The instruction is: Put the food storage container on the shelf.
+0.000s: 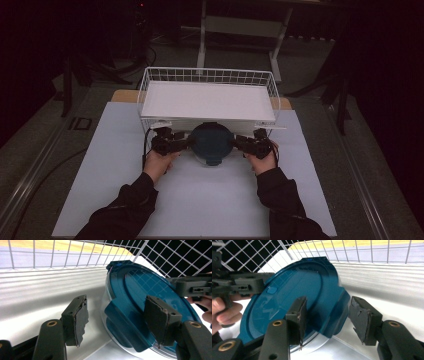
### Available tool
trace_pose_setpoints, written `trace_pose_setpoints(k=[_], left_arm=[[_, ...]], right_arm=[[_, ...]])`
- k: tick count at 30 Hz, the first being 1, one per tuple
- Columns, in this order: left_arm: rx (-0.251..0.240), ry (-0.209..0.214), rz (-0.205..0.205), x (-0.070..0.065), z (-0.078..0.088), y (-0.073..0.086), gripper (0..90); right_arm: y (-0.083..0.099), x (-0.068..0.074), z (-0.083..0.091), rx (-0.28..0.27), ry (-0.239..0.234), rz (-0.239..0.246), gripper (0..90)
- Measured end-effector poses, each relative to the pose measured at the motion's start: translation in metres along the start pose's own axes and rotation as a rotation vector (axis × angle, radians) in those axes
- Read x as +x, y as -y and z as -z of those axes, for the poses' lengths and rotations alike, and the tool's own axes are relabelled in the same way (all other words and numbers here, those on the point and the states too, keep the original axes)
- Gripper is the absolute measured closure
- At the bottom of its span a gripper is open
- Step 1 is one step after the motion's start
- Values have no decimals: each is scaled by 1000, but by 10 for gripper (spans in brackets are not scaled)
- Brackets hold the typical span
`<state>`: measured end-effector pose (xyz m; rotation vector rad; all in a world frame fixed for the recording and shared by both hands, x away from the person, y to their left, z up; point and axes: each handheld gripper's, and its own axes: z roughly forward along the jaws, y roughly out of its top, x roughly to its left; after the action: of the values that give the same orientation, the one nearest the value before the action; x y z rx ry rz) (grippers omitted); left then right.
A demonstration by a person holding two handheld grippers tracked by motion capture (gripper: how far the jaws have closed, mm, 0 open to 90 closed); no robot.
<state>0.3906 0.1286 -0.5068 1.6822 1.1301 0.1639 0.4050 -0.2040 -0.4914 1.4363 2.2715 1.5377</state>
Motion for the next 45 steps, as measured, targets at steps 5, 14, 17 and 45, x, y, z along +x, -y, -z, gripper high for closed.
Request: trace_pose_setpoints(k=[5, 14, 17, 45], left_arm=[[0, 37, -41, -4, 4, -1, 250], [70, 99, -143, -22, 24, 3, 47], [76, 115, -159, -28, 31, 5, 13], [40, 126, -257, -64, 88, 42, 12]], right_arm=[[2, 4, 4, -20, 17, 49, 431], [7, 26, 26, -32, -14, 86, 397], [10, 34, 31, -27, -31, 97, 398], [51, 75, 3, 156, -99, 180, 900]])
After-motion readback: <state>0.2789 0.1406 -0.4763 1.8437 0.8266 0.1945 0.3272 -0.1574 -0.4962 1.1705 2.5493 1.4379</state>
